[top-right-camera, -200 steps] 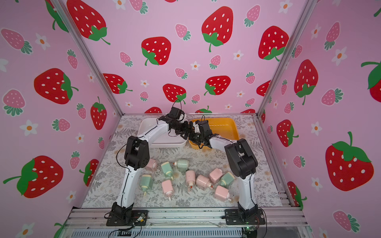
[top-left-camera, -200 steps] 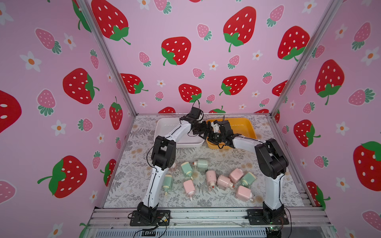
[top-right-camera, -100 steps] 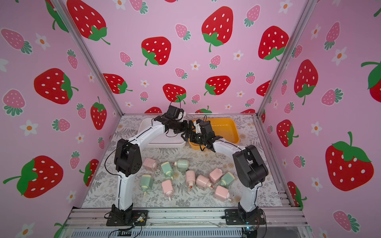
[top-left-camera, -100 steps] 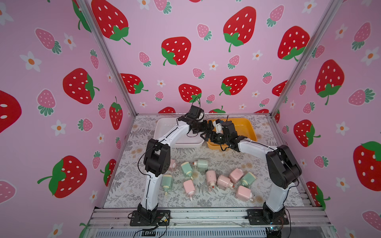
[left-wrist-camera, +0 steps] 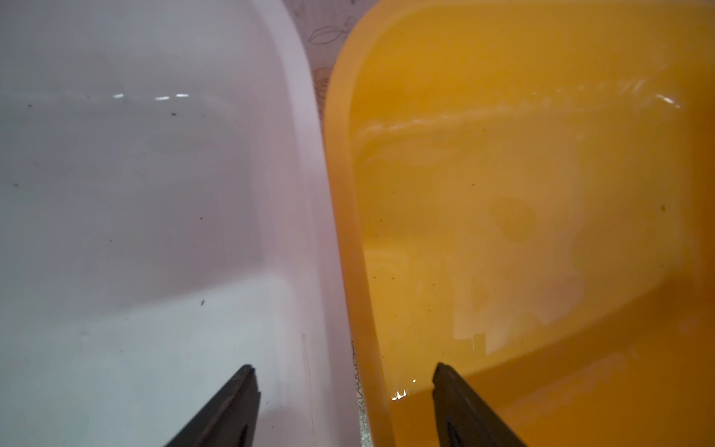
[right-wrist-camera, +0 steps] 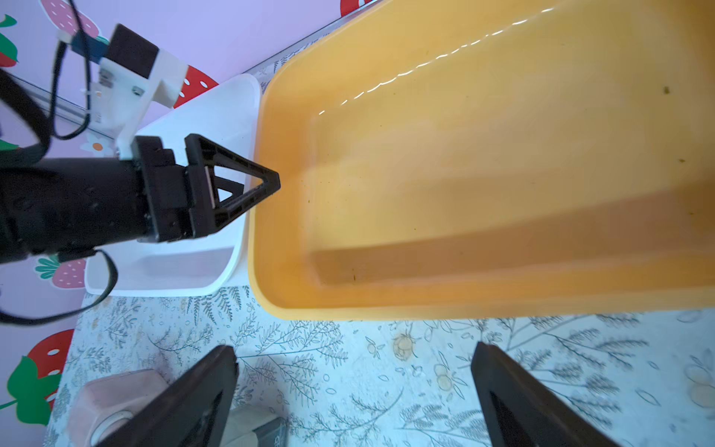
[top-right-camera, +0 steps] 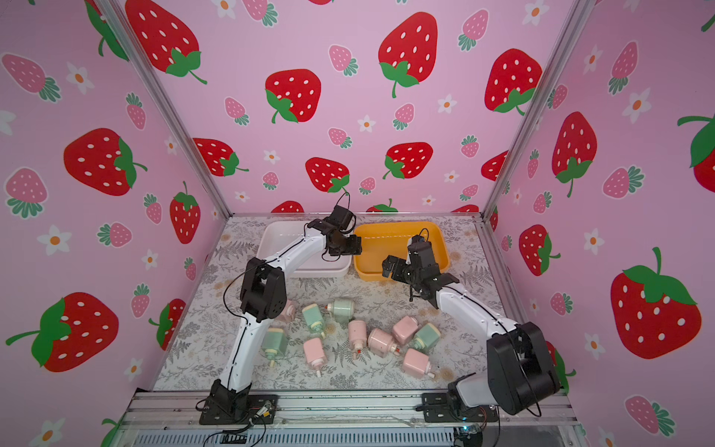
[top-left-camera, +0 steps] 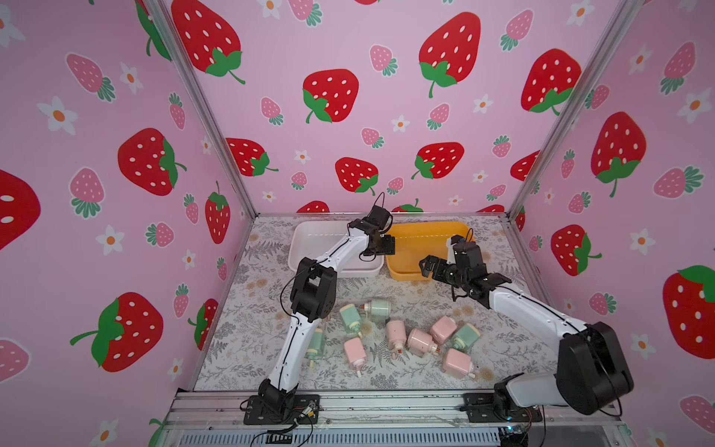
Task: Place the pencil sharpeners by color into the storage box
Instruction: Adjust the storage box at the center of the board.
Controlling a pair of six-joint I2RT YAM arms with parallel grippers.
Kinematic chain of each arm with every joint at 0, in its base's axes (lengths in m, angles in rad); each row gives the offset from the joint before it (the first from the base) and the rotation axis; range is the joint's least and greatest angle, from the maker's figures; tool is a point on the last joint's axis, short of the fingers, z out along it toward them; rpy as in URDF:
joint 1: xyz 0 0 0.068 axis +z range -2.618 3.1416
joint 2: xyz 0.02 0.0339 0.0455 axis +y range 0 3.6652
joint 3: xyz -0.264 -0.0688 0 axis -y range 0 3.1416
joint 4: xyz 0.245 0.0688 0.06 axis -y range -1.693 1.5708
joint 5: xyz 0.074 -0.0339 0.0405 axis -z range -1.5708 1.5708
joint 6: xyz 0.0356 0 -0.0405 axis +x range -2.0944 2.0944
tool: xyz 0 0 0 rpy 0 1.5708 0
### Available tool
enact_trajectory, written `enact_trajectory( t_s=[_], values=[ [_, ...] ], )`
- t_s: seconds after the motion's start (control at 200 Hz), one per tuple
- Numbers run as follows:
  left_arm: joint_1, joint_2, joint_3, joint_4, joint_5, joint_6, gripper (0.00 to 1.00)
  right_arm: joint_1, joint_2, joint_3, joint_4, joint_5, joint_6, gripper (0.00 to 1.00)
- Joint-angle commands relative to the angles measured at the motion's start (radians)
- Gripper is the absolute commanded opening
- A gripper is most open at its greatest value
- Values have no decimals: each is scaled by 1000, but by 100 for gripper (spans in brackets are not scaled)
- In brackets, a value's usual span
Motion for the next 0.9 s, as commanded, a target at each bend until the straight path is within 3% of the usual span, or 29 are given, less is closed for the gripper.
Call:
enact_trajectory(
  t_s=[0.0,0.135,0.565,0.895],
  values=[
    [2,52,127,-93,-67,22,66,4,-62,-46,-67,98,-24,100],
    [13,101,200,-104,-67,21,60,5,-122,-90,-76,141,-18,100],
    [35,124,220,-65,-36,-8,41,5,-237,-146,-166,203,-48,100],
    [34,112,223,-72,-8,-24,46,5,-283,-162,-221,201,-66,100]
  ],
)
